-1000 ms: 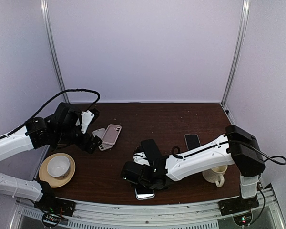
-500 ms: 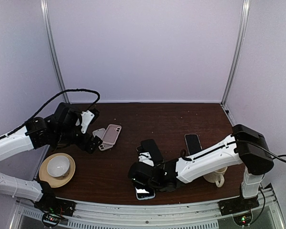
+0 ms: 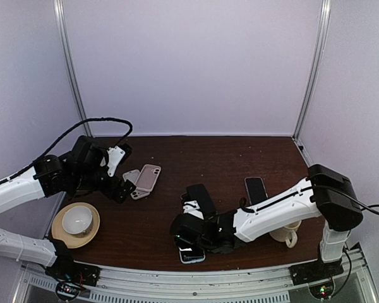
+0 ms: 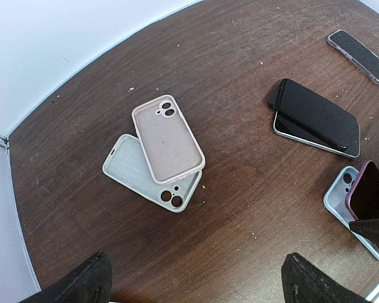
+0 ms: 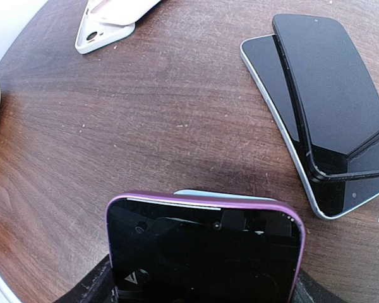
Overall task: Put the phone into the phone case
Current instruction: Install the phone into the phone case.
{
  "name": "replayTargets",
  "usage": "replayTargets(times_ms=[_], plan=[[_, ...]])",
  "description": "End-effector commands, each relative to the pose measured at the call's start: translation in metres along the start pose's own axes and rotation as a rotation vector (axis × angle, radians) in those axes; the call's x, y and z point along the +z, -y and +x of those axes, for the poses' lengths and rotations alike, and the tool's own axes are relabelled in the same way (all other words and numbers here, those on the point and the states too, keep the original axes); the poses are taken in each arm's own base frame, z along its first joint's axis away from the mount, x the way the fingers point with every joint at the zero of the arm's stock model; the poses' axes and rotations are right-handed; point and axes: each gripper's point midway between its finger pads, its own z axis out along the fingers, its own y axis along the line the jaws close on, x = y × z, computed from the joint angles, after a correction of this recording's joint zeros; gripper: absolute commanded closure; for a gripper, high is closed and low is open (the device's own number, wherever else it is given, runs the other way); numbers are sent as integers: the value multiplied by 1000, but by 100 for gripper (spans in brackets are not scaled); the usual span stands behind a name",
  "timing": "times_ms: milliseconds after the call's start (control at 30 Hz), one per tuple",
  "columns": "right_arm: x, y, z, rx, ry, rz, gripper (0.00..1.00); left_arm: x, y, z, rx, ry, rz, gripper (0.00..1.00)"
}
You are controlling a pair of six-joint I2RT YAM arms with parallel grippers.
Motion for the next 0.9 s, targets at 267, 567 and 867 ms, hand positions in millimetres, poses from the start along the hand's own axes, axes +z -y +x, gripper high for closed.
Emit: replayTargets(times_ms=[267, 567, 867], plan=[[-1, 7, -11, -16, 11, 53, 33, -1, 1, -10, -1, 47, 9, 2], [1, 15, -18, -33, 16, 90, 31, -1, 1, -10, 1, 47, 9, 3], [5, 8, -15, -42, -1, 57, 29, -1, 1, -10, 3, 49, 9, 3]])
